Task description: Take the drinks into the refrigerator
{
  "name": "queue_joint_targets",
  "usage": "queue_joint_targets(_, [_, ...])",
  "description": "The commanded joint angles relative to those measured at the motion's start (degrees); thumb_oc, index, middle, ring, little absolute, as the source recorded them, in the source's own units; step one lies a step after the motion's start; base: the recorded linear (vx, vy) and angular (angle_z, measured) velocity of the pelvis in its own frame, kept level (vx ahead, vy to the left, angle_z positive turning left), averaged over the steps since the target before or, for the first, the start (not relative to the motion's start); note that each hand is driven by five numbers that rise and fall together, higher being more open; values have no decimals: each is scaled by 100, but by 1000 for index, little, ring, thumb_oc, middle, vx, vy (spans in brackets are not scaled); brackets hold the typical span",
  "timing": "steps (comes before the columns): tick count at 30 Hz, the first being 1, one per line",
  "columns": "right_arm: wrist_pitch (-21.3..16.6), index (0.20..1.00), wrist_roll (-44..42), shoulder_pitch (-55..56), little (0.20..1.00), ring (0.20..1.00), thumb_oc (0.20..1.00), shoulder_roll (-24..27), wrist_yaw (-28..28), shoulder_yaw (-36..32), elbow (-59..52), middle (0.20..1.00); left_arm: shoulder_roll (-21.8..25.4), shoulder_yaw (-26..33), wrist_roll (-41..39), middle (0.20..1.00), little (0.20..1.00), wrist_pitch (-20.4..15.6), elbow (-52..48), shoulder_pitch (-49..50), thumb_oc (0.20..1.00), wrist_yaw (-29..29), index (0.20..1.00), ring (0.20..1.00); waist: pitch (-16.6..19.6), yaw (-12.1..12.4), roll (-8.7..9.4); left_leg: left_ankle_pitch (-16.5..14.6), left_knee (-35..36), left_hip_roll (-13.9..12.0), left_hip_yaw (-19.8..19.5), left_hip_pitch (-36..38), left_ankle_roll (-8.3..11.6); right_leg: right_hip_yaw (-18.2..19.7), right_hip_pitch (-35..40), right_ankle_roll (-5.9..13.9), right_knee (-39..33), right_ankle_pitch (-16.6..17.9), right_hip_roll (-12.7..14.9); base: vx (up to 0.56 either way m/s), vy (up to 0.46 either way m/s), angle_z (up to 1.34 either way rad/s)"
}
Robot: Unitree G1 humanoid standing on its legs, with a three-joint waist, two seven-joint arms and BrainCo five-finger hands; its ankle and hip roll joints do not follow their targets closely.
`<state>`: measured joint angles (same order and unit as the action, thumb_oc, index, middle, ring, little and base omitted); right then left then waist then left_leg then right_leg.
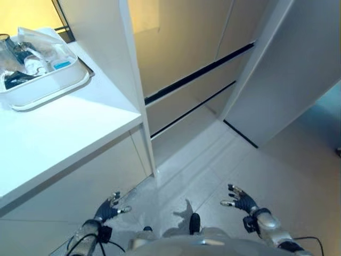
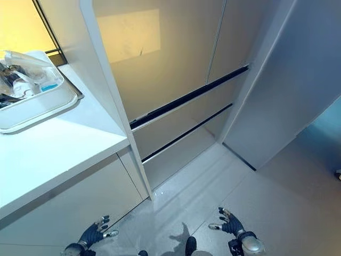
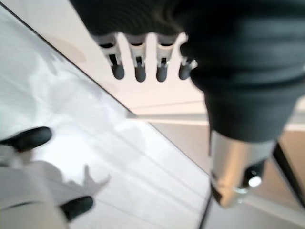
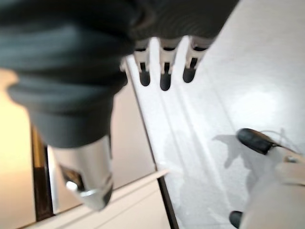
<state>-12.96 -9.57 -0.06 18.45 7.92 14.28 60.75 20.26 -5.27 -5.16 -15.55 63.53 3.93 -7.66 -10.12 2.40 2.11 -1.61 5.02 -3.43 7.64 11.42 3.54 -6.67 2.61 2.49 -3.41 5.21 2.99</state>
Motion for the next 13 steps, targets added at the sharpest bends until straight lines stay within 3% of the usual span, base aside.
queue_joint_targets(1, [61, 1000, 120, -246, 1000, 1000, 1000, -43, -107, 171, 341, 1000, -211, 2, 333, 1000, 1000, 104, 325, -275, 1000, 315, 1000, 1000, -3, 19, -6, -67, -24, 250, 34, -373, -310, 77, -321, 447, 675, -296, 210, 0, 0, 0])
queue_joint_targets(5, [260, 1000, -1, -190, 1000, 1000, 1000, -232, -114, -50, 966, 1000, -425, 247, 140, 1000, 1000, 347, 826, -227, 1000, 287, 1000, 1000, 99, 39, -14, -71, -2, 264, 2, -419, -305, 83, -254, 448, 490, -235, 210, 0, 0, 0])
queue_joint_targets(13, [284, 1000, -94, -270, 1000, 1000, 1000, -306, -77, 7, 805, 1000, -454, 439, -46, 1000, 1000, 434, 999, -192, 1000, 299, 1000, 1000, 204, 175, -38, -54, -2, 300, -22, -478, -290, 70, -102, 489, 160, -105, 256, 0, 0, 0])
